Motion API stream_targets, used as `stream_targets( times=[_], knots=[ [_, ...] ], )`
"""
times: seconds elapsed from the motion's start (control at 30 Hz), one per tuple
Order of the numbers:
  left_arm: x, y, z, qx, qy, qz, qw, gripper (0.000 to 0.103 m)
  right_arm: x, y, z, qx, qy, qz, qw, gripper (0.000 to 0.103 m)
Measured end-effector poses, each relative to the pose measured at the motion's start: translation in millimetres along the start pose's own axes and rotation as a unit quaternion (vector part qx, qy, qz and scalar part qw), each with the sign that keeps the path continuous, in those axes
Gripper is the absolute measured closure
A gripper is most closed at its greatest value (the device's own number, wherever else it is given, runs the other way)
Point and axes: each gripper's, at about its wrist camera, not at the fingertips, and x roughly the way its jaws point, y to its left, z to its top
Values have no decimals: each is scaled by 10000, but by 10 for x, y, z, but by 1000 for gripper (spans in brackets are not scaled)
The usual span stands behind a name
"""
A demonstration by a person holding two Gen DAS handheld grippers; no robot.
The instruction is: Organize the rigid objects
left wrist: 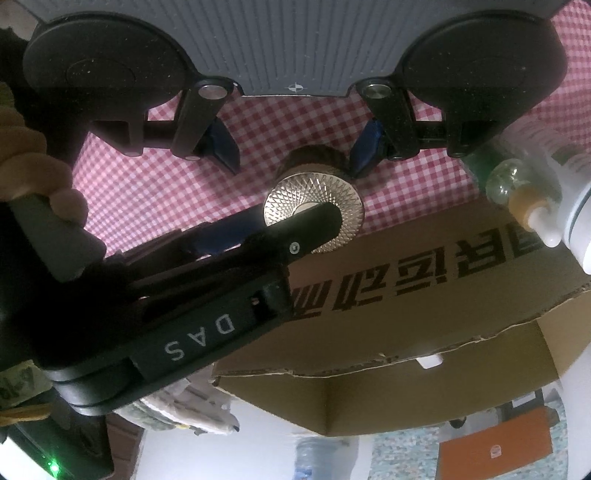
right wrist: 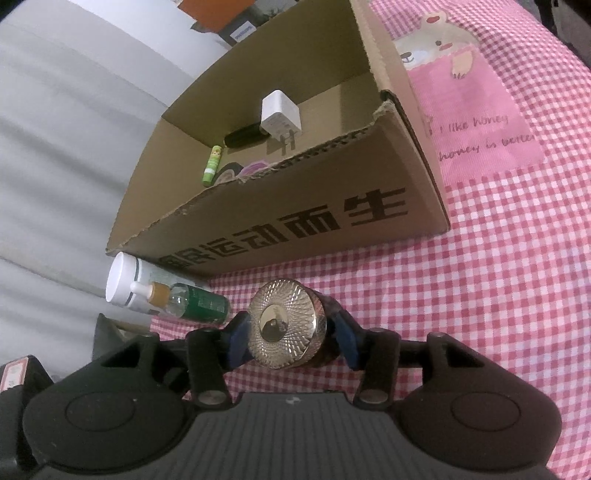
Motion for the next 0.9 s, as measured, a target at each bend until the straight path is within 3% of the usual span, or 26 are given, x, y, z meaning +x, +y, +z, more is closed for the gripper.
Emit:
stream_targets(
  times=[0.2,0.37,0.43,0.53,0.7,0.8,0.9],
  knots=[
    [-55,96,-59,-64,-144,-21,9999,17,-131,53,-77,-226,-253,-379,9987,29],
    [-128,220,-112,-116,-246,-311,9991,16,-563,162,-169,-572,-741,-654,9935,6],
    [-160,290,-147,-236,-293,-534,9979,16,-841,236,-225,-866,-998,-764,9883,2],
    [-198,353,-176,-332,-254,-776,9961,15,-1447,317,-309,-1342,-1430,-997,9755,0],
    [-323,355,-202,-366,-497,-742,9953,7,-2361,404,-369,-1868,-1813,-1379,9556,0],
    [-389,357,-218,-457,-634,-785,9938,1,-2560,467,-392,-2295,-1757,-1333,9480,0],
    [-420,360,-216,-492,-665,-785,9935,0,-2407,458,-409,-2460,-1589,-1030,9506,0]
  ],
)
